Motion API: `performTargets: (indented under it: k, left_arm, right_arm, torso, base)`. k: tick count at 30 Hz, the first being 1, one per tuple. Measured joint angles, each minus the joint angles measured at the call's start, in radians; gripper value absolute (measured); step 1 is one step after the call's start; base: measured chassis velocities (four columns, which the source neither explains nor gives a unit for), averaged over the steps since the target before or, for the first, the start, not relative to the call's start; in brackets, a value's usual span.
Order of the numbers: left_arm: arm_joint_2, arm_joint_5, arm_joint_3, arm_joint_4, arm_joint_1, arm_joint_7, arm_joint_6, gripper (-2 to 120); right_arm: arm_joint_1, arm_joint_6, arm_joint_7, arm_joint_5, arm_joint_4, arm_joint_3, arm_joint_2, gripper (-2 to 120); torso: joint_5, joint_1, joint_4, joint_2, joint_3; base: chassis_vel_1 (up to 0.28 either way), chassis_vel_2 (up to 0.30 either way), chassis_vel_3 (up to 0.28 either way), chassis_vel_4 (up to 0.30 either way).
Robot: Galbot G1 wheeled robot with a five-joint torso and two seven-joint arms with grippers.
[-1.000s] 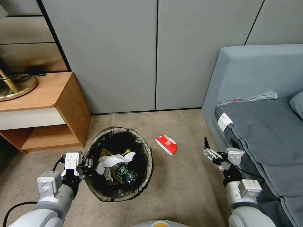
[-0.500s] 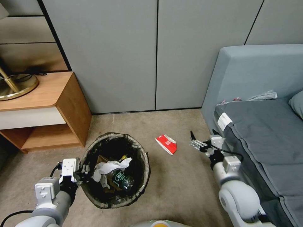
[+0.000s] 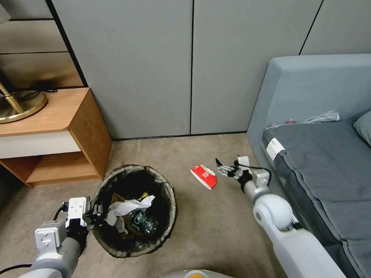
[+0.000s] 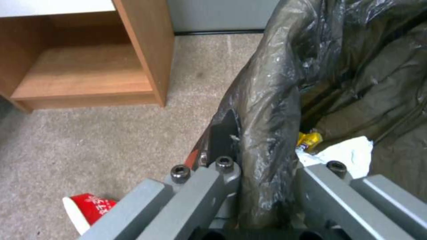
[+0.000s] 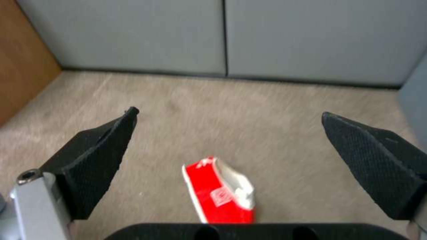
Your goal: Pick up the trash bin, then pick up the garbage from the floor and place it into the trash bin.
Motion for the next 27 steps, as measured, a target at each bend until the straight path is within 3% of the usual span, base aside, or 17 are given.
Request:
performTargets:
  k: [11, 27]
  left_arm:
    - [0.01, -0.013, -0.034, 0.0, 0.008, 0.001, -0.002, 0]
    - [0.001, -0.013, -0.016, 0.0, 0.001, 0.002, 0.001, 0]
  right_arm:
    - [0.187, 0.023, -0.014, -0.014, -0.298, -0.153, 0.081, 100]
    - [0.367, 0.023, -0.043, -0.089, -0.581, -0.207, 0.174, 100]
  torso:
    - [0.0003, 0.0, 0.0, 0.0, 0.0]
    - [0.0003, 0.0, -0.0001, 0.0, 0.0]
  base:
    - [0.0, 0.0, 0.0, 0.0]
    - [0.0, 0.0, 0.0, 0.0]
